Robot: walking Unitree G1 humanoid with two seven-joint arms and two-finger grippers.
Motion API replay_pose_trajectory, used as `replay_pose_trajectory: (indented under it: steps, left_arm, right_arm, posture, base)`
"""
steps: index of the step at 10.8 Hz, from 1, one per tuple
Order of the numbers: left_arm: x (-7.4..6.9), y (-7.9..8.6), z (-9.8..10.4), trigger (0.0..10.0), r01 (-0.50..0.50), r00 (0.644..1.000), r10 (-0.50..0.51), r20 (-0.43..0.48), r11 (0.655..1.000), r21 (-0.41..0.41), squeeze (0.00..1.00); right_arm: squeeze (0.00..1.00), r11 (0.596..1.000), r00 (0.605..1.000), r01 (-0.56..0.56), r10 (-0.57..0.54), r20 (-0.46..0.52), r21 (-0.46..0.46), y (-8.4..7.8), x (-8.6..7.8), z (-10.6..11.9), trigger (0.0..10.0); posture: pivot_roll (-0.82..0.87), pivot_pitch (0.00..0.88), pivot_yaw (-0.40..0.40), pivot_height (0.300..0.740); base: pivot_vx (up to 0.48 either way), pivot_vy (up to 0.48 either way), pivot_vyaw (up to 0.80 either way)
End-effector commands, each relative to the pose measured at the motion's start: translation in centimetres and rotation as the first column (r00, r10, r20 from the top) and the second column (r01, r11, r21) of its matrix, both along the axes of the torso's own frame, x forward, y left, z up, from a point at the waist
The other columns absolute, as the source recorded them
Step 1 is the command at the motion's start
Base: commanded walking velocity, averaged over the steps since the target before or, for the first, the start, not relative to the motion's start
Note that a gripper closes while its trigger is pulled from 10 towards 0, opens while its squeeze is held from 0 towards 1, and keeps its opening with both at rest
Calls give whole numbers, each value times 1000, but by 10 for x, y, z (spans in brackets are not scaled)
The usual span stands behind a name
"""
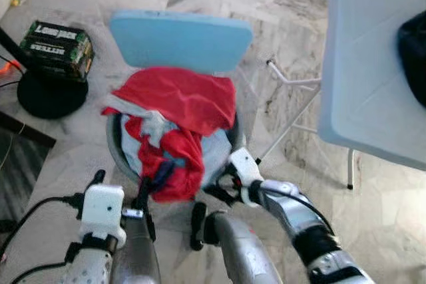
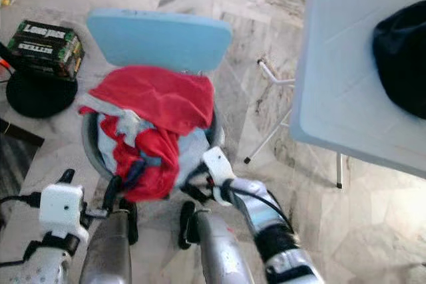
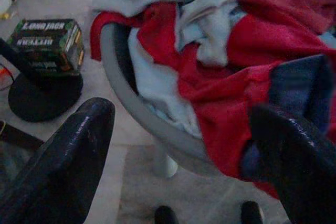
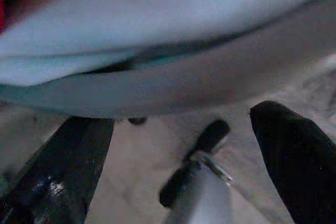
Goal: Hang hanger
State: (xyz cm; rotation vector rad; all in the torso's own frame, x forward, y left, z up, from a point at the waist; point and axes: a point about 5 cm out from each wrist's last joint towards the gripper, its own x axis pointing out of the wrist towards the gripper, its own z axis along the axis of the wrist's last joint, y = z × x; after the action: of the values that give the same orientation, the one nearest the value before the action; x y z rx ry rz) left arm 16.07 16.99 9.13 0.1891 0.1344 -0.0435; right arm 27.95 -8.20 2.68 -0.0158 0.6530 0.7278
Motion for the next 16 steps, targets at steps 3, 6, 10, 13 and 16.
replay_pose_trajectory:
  steps: [3,6,10,13,16]
  left_arm:
    - [-4,-1,-4,10000,-5,999,5,-35,1000,-5,0]
    - [-1,-4,-4,10000,-4,1000,4,-31,1000,-6,0]
    - [5,-4,-5,10000,1,1000,-1,-23,1000,0,0]
    - [17,-4,-4,10000,9,1000,-9,3,1000,9,0]
    - [34,-3,-4,10000,48,998,-49,38,998,35,0]
  right_arm:
    - [0,982,985,171,-172,5,83,-4,10,10,10000]
    - [0,950,960,270,-278,30,153,-3,15,16,10000]
    - [0,882,921,373,-389,-1,288,12,29,30,10000]
    - [0,924,922,346,-367,124,162,-18,19,21,10000]
    - [0,900,868,435,-422,261,9,-79,4,18,10000]
  posture:
    - [176,443,-185,740]
    - [173,440,-181,740]
    - [165,432,-179,740]
    - [157,394,-174,740]
    - [129,332,-158,740]
  base:
    - [0,0,0]
    - [0,0,0]
    - [0,0,0]
    - [0,0,0]
    - [0,0,0]
